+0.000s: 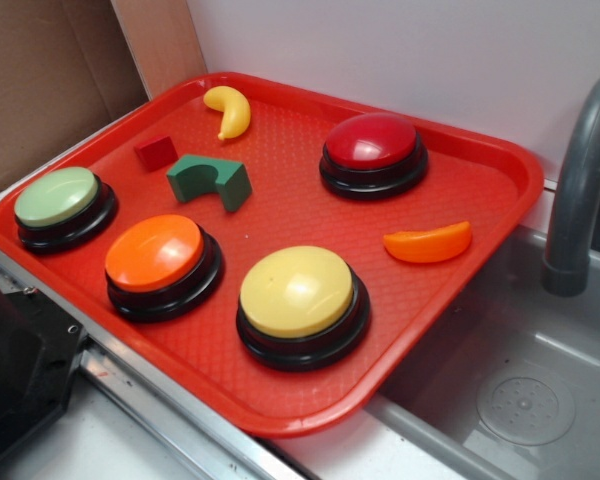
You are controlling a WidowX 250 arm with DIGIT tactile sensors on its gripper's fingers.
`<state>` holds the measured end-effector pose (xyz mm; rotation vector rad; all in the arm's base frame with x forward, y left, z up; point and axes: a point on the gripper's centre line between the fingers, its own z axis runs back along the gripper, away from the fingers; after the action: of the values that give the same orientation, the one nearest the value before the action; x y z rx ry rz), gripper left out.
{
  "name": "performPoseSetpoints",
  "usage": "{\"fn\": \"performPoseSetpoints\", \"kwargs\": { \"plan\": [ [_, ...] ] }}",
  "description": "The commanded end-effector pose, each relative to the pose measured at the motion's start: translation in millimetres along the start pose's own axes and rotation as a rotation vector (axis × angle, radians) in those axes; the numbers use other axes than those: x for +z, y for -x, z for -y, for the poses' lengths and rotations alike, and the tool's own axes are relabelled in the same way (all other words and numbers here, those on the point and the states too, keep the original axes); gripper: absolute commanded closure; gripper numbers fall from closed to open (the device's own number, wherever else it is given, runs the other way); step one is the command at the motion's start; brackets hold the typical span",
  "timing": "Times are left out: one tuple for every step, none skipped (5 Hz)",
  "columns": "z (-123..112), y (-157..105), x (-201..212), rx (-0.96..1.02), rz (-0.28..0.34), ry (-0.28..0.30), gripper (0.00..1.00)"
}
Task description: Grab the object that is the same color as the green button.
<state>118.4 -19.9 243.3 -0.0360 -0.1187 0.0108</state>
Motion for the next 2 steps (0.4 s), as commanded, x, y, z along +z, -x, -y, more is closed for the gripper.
{"fn": "performPoseSetpoints", "kwargs": {
  "plan": [
    [0, 0, 0, 0.000, 0.000, 0.000, 0.00],
    [-41, -19, -14, -0.255, 0.074, -0.102, 0.00]
  ]
}}
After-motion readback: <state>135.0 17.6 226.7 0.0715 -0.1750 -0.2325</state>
